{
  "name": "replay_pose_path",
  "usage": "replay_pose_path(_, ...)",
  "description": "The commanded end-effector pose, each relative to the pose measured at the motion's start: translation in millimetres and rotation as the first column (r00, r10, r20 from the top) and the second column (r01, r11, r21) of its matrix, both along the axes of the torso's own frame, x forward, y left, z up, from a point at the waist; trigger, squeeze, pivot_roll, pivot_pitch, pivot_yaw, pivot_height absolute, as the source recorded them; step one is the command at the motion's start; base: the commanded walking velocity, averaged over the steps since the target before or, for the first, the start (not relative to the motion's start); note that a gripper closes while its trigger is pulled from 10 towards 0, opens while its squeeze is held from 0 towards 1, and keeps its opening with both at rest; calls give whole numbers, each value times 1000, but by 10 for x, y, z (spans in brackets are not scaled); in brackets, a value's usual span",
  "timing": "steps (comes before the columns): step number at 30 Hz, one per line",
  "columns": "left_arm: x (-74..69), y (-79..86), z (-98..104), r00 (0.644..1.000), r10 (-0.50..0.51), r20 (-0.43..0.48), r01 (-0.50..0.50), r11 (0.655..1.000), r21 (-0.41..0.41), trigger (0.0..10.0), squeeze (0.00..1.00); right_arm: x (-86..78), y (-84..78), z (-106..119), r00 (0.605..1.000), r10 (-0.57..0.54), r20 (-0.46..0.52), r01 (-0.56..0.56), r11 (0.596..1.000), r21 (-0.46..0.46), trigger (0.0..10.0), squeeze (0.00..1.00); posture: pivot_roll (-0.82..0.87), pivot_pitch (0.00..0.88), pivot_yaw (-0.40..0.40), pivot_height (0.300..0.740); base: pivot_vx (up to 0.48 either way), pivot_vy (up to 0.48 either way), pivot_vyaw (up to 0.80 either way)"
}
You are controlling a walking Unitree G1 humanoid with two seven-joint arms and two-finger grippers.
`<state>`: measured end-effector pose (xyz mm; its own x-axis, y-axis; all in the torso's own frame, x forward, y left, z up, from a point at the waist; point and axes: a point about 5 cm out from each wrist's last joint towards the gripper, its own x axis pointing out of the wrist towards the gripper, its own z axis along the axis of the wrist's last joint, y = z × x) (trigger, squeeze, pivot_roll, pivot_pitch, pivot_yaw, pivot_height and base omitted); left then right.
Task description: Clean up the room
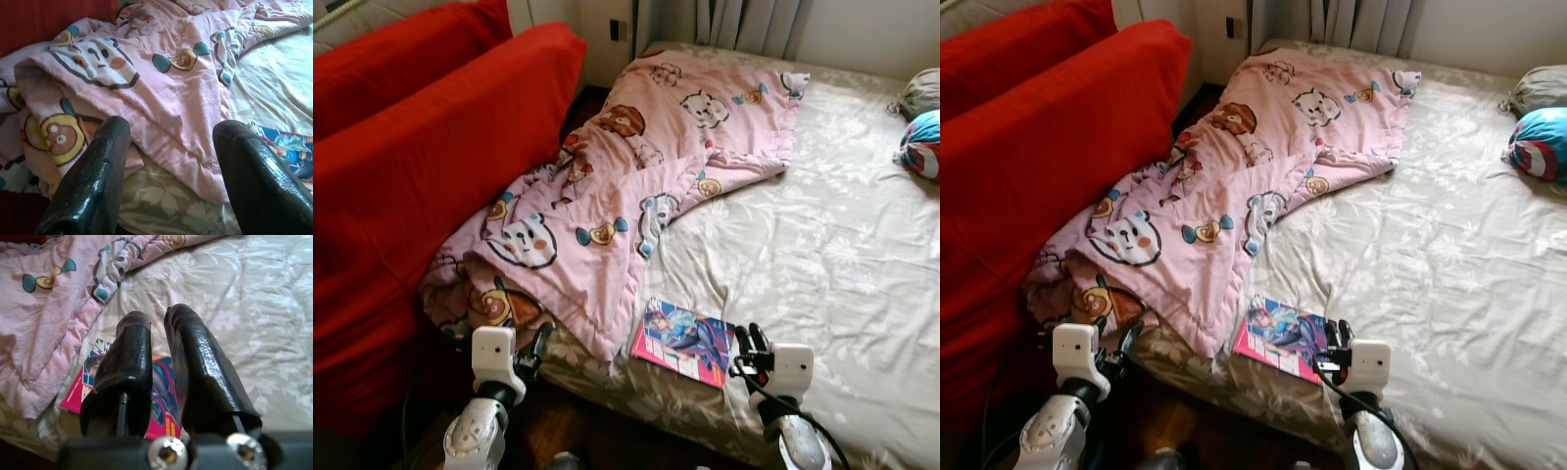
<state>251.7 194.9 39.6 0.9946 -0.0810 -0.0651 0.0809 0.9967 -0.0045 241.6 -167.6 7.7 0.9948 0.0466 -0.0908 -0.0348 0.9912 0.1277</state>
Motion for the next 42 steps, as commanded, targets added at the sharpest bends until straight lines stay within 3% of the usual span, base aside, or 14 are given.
replay_pose_path(1,-65,-3,-49,999,-7,-33,8,1000,10,10000,0,-40,23,-28,1000,-1,-18,2,1000,13,10000,0,-7,159,1,685,0,0,0)
replay_pose_path(20,-120,12,-48,998,-16,-58,18,1000,25,10000,0,-26,87,-49,998,9,-66,-9,1000,-4,10000,0,-1,137,5,650,0,0,0)
replay_pose_path(38,-85,13,-30,998,-16,-62,18,999,34,10000,0,21,89,-29,997,5,-78,-5,1000,4,10000,0,7,204,5,650,0,0,0)
replay_pose_path(42,-70,-19,-24,998,-23,-61,25,999,31,10000,0,28,110,-38,995,13,-94,-13,1000,4,10000,0,5,216,6,630,0,0,0)
